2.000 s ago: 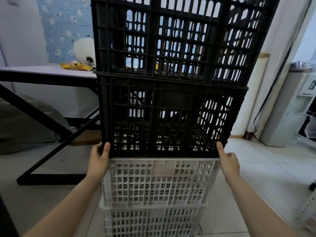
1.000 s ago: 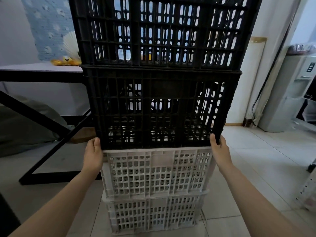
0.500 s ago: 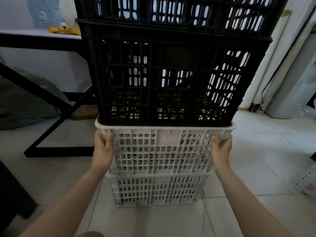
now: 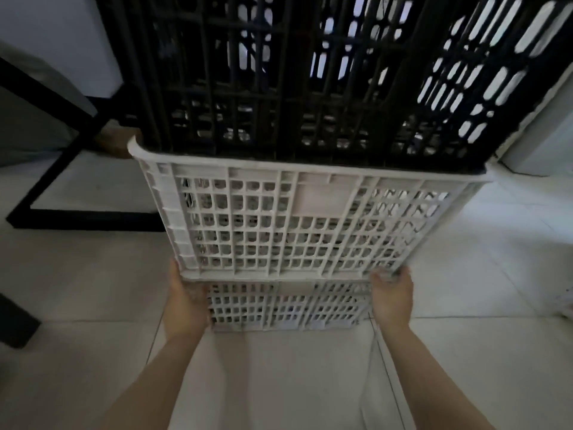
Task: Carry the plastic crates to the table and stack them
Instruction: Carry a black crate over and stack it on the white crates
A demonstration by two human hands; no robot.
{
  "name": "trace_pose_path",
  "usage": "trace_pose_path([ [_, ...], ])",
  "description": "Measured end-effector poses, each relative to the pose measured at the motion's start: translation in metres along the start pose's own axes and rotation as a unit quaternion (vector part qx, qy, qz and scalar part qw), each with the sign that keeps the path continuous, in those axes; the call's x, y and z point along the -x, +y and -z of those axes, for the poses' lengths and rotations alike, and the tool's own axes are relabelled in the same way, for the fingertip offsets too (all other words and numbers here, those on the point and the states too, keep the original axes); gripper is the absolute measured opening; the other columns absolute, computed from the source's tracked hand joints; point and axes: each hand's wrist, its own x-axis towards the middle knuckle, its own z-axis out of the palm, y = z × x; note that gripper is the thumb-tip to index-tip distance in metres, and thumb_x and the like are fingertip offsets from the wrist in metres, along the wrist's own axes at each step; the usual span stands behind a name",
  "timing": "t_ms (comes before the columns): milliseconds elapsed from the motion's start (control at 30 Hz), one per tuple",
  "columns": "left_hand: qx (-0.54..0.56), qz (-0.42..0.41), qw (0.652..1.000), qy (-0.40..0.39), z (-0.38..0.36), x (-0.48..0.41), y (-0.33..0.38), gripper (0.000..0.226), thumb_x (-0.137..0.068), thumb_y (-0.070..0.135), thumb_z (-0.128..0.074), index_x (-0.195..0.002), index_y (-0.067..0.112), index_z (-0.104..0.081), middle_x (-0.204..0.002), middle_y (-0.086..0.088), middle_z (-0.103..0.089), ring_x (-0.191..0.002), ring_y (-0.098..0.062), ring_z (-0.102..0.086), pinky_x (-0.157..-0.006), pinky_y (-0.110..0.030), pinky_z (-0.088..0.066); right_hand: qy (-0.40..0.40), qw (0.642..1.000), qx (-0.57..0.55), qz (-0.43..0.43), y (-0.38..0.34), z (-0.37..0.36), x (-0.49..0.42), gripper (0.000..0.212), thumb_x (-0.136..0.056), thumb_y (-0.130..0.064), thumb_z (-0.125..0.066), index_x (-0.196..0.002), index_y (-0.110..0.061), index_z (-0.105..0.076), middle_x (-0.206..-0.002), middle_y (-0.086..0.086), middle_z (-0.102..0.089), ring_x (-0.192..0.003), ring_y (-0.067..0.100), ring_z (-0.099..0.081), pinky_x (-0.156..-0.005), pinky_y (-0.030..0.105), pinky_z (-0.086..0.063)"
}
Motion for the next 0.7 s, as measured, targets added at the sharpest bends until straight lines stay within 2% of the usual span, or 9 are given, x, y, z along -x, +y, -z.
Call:
trace_pose_path([
  [67,0.011,0.019,1.0,-0.003,-0.001,0.0,0.001,0.074,-0.095,0.028,-0.053,-0.152,0.035,-0.007,-0.137,-0.006,-0.056,-0.111,-0.038,-0.06,-0.075,-0.04,-0.044,-0.002,0.999,0.035,-0.007,-0.001,-0.007,0.002,0.06,-0.087,-0.031,-0.064,-0.14,-0.017,-0.037,-0.135,0.009,-0.05,-0.118,0.03,-0.055,-0.097,0.037,-0.045],
  [167,0.008,0.009,1.0,-0.002,-0.001,0.0,0.003,0.071,-0.096,0.02,-0.052,-0.153,0.029,-0.011,-0.106,-0.003,-0.06,-0.091,-0.034,-0.062,-0.07,-0.036,-0.042,0.0,0.998,0.055,-0.025,-0.003,-0.01,0.007,0.076,-0.088,-0.034,-0.063,-0.151,-0.018,-0.023,-0.149,0.008,-0.04,-0.129,0.03,-0.048,-0.105,0.039,-0.041],
  [233,0.006,0.01,1.0,0.009,0.0,-0.002,0.004,0.07,-0.096,0.017,-0.052,-0.153,0.026,-0.014,-0.107,-0.012,-0.063,-0.096,-0.039,-0.062,-0.07,-0.035,-0.038,0.002,0.999,0.041,-0.03,-0.001,-0.009,0.006,0.068,-0.087,-0.025,-0.059,-0.147,-0.024,-0.029,-0.138,0.006,-0.052,-0.112,0.029,-0.058,-0.087,0.036,-0.05],
  [300,0.009,0.013,1.0,0.006,0.001,-0.002,0.004,0.07,-0.096,0.016,-0.052,-0.154,0.024,-0.014,-0.118,-0.018,-0.063,-0.104,-0.042,-0.06,-0.071,-0.035,-0.036,0.007,0.999,0.012,-0.044,-0.001,-0.005,0.006,0.052,-0.087,-0.014,-0.053,-0.135,-0.029,-0.041,-0.113,0.004,-0.063,-0.083,0.023,-0.062,-0.06,0.028,-0.045],
  [400,0.007,0.014,1.0,0.007,0.001,-0.002,0.006,0.07,-0.096,0.015,-0.052,-0.154,0.025,-0.013,-0.122,-0.02,-0.062,-0.108,-0.044,-0.058,-0.072,-0.034,-0.034,0.014,0.998,-0.034,-0.054,0.002,0.001,0.008,0.036,-0.093,-0.013,-0.051,-0.124,-0.032,-0.047,-0.09,-0.009,-0.061,-0.064,0.002,-0.053,-0.055,0.018,-0.04],
  [500,0.012,0.013,1.0,0.003,0.002,-0.002,0.008,0.073,-0.096,0.016,-0.052,-0.154,0.027,-0.01,-0.114,-0.019,-0.061,-0.101,-0.043,-0.058,-0.072,-0.035,-0.033,0.011,0.993,-0.099,-0.064,0.002,0.003,0.008,0.042,-0.095,-0.012,-0.052,-0.132,-0.029,-0.046,-0.123,-0.003,-0.06,-0.098,0.012,-0.062,-0.076,0.022,-0.046],
  [567,0.041,0.008,0.999,-0.013,0.002,-0.001,0.01,0.075,-0.095,0.015,-0.054,-0.154,0.027,-0.009,-0.102,-0.009,-0.059,-0.091,-0.032,-0.055,-0.074,-0.034,-0.035,0.037,0.988,-0.12,-0.09,0.004,0.009,0.003,0.056,-0.095,-0.007,-0.049,-0.147,-0.022,-0.035,-0.144,-0.001,-0.045,-0.124,0.015,-0.049,-0.089,0.023,-0.037],
  [633,0.066,-0.009,0.998,-0.015,0.004,-0.003,0.011,0.075,-0.092,0.01,-0.057,-0.153,0.023,-0.015,-0.098,0.004,-0.059,-0.094,-0.025,-0.055,-0.078,-0.032,-0.037,0.056,0.982,-0.137,-0.119,0.01,0.012,-0.005,0.062,-0.095,-0.003,-0.044,-0.152,-0.02,-0.026,-0.154,0.001,-0.034,-0.135,0.019,-0.041,-0.092,0.023,-0.034],
  [700,0.097,-0.027,0.995,-0.021,0.007,-0.009,0.012,0.067,-0.088,0.007,-0.063,-0.146,0.02,-0.031,-0.107,0.007,-0.061,-0.102,-0.025,-0.061,-0.081,-0.031,-0.041,0.021,0.976,-0.168,-0.134,0.018,0.008,-0.009,0.061,-0.094,0.0,-0.043,-0.149,-0.022,-0.032,-0.152,0.0,-0.039,-0.135,0.023,-0.043,-0.101,0.028,-0.039],
])
